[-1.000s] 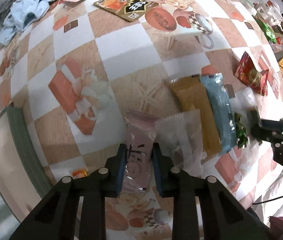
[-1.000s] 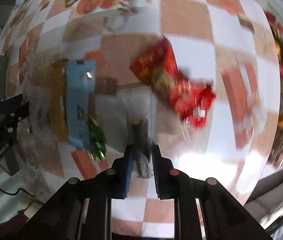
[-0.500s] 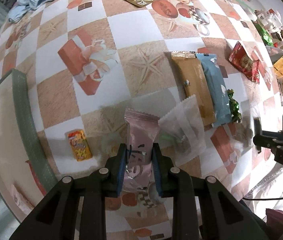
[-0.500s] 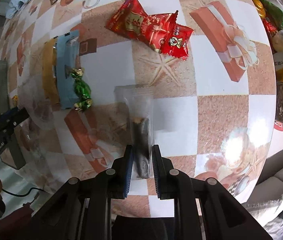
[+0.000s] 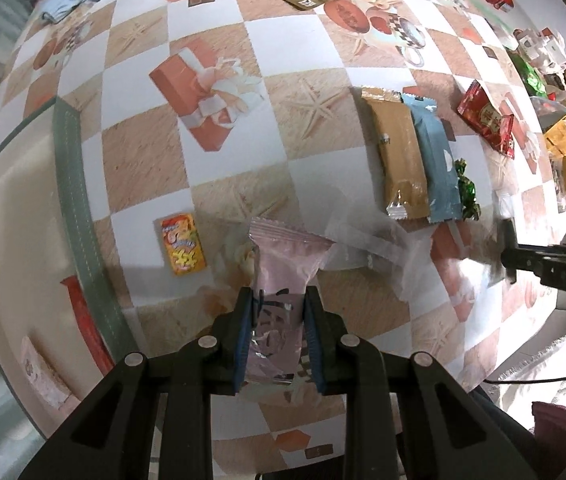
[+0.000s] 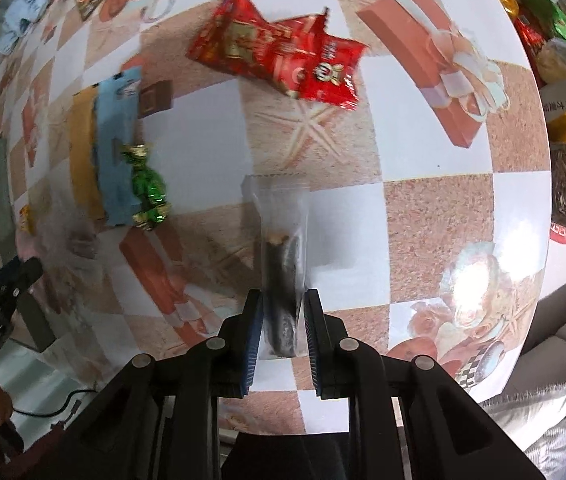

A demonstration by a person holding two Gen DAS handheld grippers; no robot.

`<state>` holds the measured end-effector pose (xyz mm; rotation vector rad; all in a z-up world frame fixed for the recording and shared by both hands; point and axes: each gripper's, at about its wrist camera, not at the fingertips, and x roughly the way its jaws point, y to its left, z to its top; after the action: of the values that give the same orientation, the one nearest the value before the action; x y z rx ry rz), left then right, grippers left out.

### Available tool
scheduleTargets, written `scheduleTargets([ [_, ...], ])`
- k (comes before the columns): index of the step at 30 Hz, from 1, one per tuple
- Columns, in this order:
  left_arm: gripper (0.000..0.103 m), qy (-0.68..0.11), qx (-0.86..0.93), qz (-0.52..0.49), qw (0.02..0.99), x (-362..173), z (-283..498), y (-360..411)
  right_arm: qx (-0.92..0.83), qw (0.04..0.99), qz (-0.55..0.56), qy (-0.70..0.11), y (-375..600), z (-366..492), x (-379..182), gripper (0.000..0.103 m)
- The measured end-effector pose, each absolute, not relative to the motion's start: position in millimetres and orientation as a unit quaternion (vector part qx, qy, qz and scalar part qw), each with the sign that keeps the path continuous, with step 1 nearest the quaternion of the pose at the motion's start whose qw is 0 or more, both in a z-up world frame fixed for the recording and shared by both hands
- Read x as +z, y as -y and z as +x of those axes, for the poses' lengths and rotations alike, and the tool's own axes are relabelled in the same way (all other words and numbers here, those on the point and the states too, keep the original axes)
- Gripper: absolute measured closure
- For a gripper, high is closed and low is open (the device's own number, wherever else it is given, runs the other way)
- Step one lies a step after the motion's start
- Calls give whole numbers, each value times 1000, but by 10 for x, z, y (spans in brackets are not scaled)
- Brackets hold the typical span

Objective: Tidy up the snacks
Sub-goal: 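Carry the pink and clear packets over the white tray with both tools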

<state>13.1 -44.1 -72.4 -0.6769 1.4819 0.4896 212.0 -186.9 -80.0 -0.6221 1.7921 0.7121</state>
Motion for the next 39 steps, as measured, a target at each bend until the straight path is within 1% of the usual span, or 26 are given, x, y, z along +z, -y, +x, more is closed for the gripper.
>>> scheduleTargets([
  [1, 76, -655, 216, -301, 658, -725, 110, 459, 295, 529, -263, -751, 1883, 2123, -808, 74],
  [3, 76, -655, 217, -303, 657, -720, 43, 485, 294, 531, -266, -749, 1797, 2089, -920, 74],
  [5, 76, -656, 217, -307, 654, -742, 43, 479, 292, 534, -269, -747, 1786, 2062, -901, 73],
  [6, 76, -656, 218, -310, 652, -747, 46, 487, 290, 535, -269, -746, 1786, 2047, -890, 70],
  [7, 76, -656, 218, -312, 651, -749, 52, 491, 290, 535, -265, -748, 1792, 2035, -903, 55],
  [8, 76, -656, 219, -313, 651, -743, 38, 479, 293, 533, -258, -750, 1763, 2024, -924, 46],
  [9, 76, -657, 219, -313, 650, -740, 34, 492, 291, 535, -261, -749, 1737, 2002, -943, 41],
  [11, 76, -658, 219, -311, 650, -750, 63, 480, 282, 544, -276, -741, 1717, 1970, -965, 41],
  [13, 76, -657, 218, -311, 651, -750, 72, 460, 277, 549, -281, -737, 1713, 1944, -971, 42],
  [14, 76, -657, 218, -310, 651, -746, 66, 451, 275, 552, -286, -733, 1710, 1922, -952, 45],
  [15, 76, -658, 217, -310, 651, -740, 76, 458, 272, 556, -293, -728, 1704, 1908, -938, 58],
  [16, 76, -658, 217, -310, 651, -736, 86, 467, 270, 561, -301, -722, 1691, 1889, -934, 66],
  [17, 76, -658, 217, -310, 651, -800, 107, 494, 275, 563, -301, -719, 1694, 1873, -922, 83],
  [25, 76, -651, 214, -307, 660, -662, 157, 516, 285, 555, -275, -731, 1779, 1891, -717, 83],
  [39, 76, -628, 234, -314, 673, -315, -43, 423, 329, 555, -270, -715, 1518, 1749, -29, 83],
])
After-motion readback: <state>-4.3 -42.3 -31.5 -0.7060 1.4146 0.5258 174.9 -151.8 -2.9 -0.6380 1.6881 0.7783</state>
